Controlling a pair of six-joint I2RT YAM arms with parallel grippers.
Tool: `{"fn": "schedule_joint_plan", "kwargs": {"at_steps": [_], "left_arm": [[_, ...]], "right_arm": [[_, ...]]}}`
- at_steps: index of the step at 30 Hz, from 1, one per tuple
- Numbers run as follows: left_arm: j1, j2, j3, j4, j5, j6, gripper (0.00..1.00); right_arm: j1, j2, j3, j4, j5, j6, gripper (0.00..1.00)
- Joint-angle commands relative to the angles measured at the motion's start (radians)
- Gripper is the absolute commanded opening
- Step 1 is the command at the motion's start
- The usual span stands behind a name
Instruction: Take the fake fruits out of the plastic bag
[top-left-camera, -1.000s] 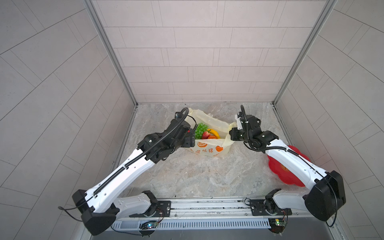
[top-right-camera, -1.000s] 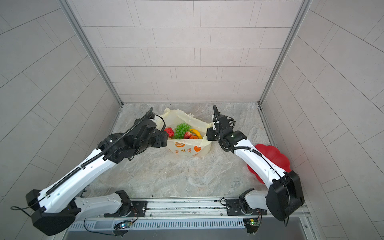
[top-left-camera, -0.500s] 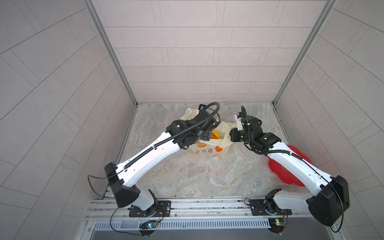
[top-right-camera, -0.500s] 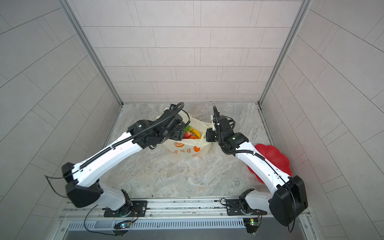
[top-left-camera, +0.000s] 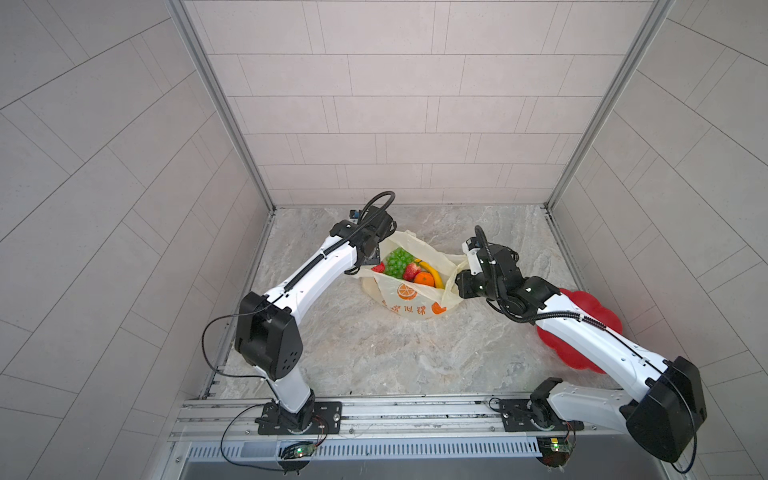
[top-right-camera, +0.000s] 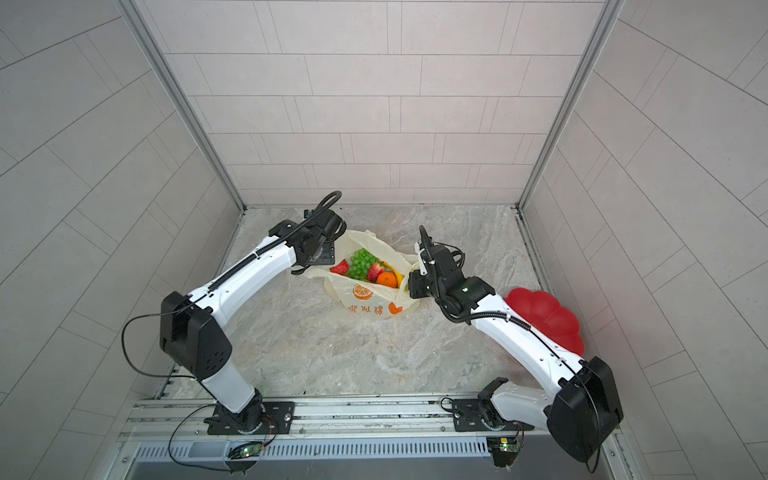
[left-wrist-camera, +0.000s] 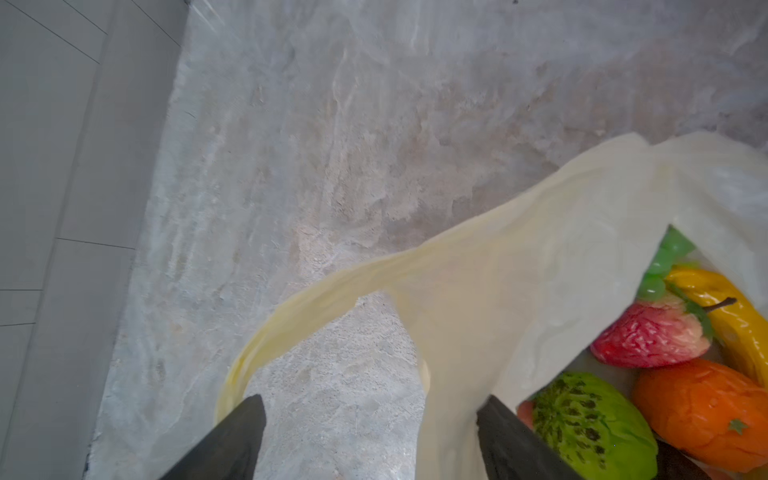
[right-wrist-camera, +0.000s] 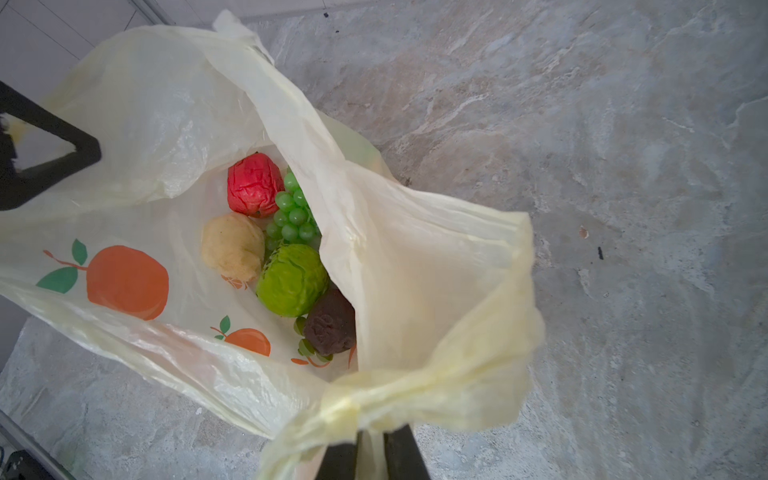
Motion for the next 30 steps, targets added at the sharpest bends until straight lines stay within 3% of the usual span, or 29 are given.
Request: {"fn": "schedule_joint_plan", "kwargs": {"at_steps": [1, 5, 10, 14, 18, 22, 27, 30], "left_arm": [[-0.017, -0.052, -0.070, 0.118, 0.205, 0.012, 0.86], [-0.027, -0.080, -0.128, 0.193, 0.282, 0.010, 0.87], [-0.028, -0.011, -0.122, 0.168, 0.279, 0.009, 0.83], [-0.019, 0.030, -0.132, 0.177, 0.297, -0.004, 0.62], [0.024, 0.013, -0.171, 0.224, 0.361, -0.028, 0.23], [0.105, -0.074, -0.278, 0.344, 0.460, -0.070, 0.01], [0.224, -0.214, -0.511, 0.637, 0.649, -0.207, 0.00], [0.265, -0.254, -0.604, 0.757, 0.702, -0.261, 0.00]], "right_arm": [[0.009, -0.013, -0.015, 0.011, 0.030, -0.021, 0.13], [0.011, -0.003, -0.014, 0.016, 0.038, -0.022, 0.13], [0.015, 0.005, -0.008, 0.014, 0.056, -0.026, 0.13], [0.009, -0.015, -0.023, 0.000, 0.089, -0.039, 0.13], [-0.036, -0.064, -0.075, 0.004, 0.101, -0.034, 0.13], [-0.137, -0.108, -0.148, 0.083, -0.001, -0.013, 0.11], [-0.252, -0.111, -0.266, 0.346, -0.179, 0.087, 0.06], [-0.258, -0.078, -0.343, 0.540, -0.197, 0.135, 0.05]]}}
